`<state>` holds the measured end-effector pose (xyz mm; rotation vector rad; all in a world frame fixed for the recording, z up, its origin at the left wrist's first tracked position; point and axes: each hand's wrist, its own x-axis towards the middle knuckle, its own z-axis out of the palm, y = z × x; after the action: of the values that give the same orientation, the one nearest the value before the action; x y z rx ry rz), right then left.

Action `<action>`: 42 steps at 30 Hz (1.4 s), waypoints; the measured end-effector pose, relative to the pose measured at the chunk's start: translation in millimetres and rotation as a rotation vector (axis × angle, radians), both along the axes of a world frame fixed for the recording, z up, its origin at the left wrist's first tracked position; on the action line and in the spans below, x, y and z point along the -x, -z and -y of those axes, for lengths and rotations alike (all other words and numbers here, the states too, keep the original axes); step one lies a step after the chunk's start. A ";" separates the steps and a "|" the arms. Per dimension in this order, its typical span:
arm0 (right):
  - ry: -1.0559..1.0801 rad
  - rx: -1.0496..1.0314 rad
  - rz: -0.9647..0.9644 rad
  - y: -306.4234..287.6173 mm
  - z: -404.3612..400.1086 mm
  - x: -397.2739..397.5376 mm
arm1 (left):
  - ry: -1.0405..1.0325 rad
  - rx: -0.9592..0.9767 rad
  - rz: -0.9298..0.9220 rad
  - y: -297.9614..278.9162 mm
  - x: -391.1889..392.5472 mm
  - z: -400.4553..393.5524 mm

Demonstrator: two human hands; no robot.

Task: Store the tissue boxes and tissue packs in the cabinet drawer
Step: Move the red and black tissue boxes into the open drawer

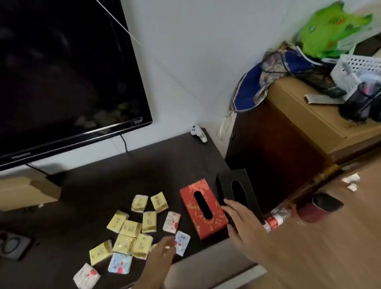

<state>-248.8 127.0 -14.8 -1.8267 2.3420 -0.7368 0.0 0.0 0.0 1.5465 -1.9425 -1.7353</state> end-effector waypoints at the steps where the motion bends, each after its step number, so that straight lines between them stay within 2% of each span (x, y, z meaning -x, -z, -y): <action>1: 0.037 0.014 -0.006 13.5 10.9 13.4 | 0.005 0.007 -0.004 8.4 22.4 11.9; 5: 0.302 -0.088 0.064 56.6 43.0 53.1 | -0.044 0.005 -0.025 31.6 94.7 34.9; 8: 0.462 -0.121 0.135 99.4 44.4 74.3 | -0.075 0.078 -0.048 67.4 122.5 36.7; 12: 0.641 -0.206 0.232 144.6 47.3 101.0 | -0.147 0.096 0.055 118.2 151.2 41.0; 16: 0.710 -0.186 0.368 148.3 55.2 109.5 | -0.208 0.096 0.059 136.2 161.5 46.3; 20: 0.740 -0.229 0.392 156.4 58.6 113.8 | -0.293 0.113 0.061 157.8 167.7 43.3; 25: 0.865 -0.269 0.610 154.2 61.8 129.8 | -0.487 -0.010 0.094 161.2 182.9 43.1; 29: 0.952 -0.156 0.734 142.6 57.4 129.8 | -0.636 -0.131 0.107 143.9 191.4 50.7; 34: 0.926 0.128 0.843 119.5 17.7 100.5 | -0.621 0.024 -0.051 117.0 162.3 11.6; 39: 0.952 0.193 0.826 119.2 -21.9 56.2 | -0.585 0.092 -0.128 121.5 115.4 -37.8; 42: 0.920 0.161 0.819 131.8 -37.5 31.5 | -0.530 0.138 -0.153 135.9 98.0 -63.4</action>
<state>-280.3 164.5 -146.6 -0.1873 2.3908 -1.4137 -98.0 63.4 -135.9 1.6290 -1.3797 -1.4141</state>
